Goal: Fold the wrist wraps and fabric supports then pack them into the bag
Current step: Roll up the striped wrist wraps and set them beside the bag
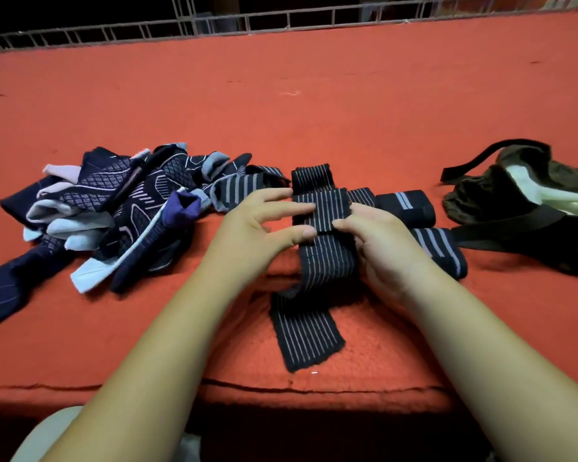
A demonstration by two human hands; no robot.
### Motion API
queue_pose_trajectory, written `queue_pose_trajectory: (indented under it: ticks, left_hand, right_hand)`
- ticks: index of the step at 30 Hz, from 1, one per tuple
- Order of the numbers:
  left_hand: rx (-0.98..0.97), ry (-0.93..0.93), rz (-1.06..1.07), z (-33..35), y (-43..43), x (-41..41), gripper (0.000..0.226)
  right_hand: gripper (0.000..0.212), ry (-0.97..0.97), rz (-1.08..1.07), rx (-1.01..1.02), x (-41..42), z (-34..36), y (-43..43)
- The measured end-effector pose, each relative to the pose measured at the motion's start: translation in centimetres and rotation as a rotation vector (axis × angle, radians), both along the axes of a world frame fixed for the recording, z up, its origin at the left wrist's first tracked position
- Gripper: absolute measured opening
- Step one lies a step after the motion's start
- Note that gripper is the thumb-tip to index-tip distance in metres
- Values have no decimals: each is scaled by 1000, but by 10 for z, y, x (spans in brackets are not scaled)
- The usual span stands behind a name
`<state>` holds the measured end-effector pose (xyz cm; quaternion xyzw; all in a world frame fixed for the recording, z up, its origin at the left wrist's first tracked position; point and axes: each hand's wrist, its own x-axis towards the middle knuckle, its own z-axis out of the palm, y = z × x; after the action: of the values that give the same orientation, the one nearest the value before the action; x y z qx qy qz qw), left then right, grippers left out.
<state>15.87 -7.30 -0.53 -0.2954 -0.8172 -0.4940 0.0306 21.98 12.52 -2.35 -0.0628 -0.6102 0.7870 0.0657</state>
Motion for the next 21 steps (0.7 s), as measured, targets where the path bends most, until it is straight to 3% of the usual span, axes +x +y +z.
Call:
queue_pose_trajectory:
  ticks: [5,9,21]
  left_hand:
    - [330,-345,111,-7,4,-1,37]
    - [442,-602,17,-8,13,2,12]
    - [548,-713,-49,1,12,1,13]
  right_hand:
    - [28,12,-37,6,-8,-6,1]
    - [27,13,-86,14,-9,-4,-5]
    - [27,52,97,241,-7,-5,2]
